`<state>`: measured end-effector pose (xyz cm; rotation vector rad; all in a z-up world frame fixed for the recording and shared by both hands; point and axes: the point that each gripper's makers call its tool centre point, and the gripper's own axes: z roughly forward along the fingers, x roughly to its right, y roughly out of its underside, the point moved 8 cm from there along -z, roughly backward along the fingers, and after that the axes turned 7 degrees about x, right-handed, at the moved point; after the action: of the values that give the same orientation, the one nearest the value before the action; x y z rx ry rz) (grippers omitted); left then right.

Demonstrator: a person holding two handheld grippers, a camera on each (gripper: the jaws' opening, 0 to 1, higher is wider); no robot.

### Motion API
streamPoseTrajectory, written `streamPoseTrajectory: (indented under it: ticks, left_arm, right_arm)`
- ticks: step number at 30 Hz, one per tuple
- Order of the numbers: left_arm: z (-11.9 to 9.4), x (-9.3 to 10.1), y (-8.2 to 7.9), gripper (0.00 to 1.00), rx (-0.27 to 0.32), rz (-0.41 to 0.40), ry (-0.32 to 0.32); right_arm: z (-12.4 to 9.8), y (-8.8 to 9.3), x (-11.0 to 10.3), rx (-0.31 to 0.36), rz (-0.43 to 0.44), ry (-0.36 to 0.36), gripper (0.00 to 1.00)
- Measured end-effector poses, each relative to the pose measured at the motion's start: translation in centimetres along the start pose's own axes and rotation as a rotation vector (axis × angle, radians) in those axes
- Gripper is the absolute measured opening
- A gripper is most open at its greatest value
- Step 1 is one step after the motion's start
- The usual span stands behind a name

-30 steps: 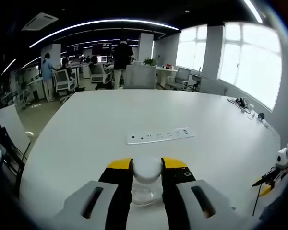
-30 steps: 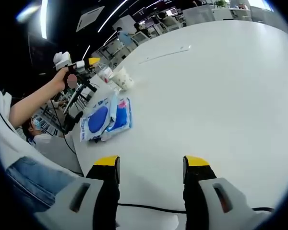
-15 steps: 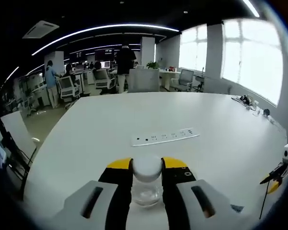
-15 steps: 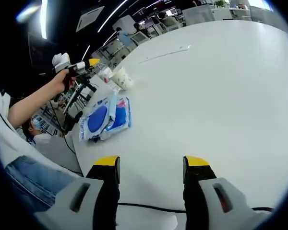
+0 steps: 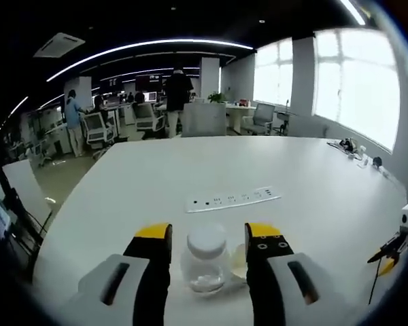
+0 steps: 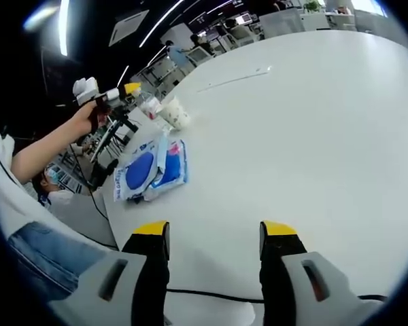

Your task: Arrange the tabletop items into an orderly group along one side of the table until the central work area is clear of visible clutter.

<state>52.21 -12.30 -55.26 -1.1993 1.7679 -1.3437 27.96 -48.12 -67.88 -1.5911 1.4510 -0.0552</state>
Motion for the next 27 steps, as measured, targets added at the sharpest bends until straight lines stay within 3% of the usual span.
streamPoseTrajectory:
  ticks: [3, 15, 19, 27]
  left_arm:
    - [-0.7, 0.0, -0.5, 0.57, 0.015, -0.036, -0.012]
    - [-6.3, 2.6, -1.5, 0.75, 0.085, -0.115, 0.027]
    - [-8.4, 3.4, -1.1, 0.78, 0.093, -0.115, 0.026]
    - [-13.1, 4.1, 1.4, 0.8, 0.065, -0.156, 0.0]
  right_arm:
    - [0.0, 0.0, -0.2, 0.001, -0.009, -0.005, 0.52]
    - [-0.9, 0.8, -0.7, 0.033, -0.008, -0.009, 0.53]
    - [-1.2, 1.4, -0.8, 0.038, -0.004, -0.01, 0.52]
    - [-2.7, 0.9, -1.3, 0.096, -0.006, -0.002, 0.53]
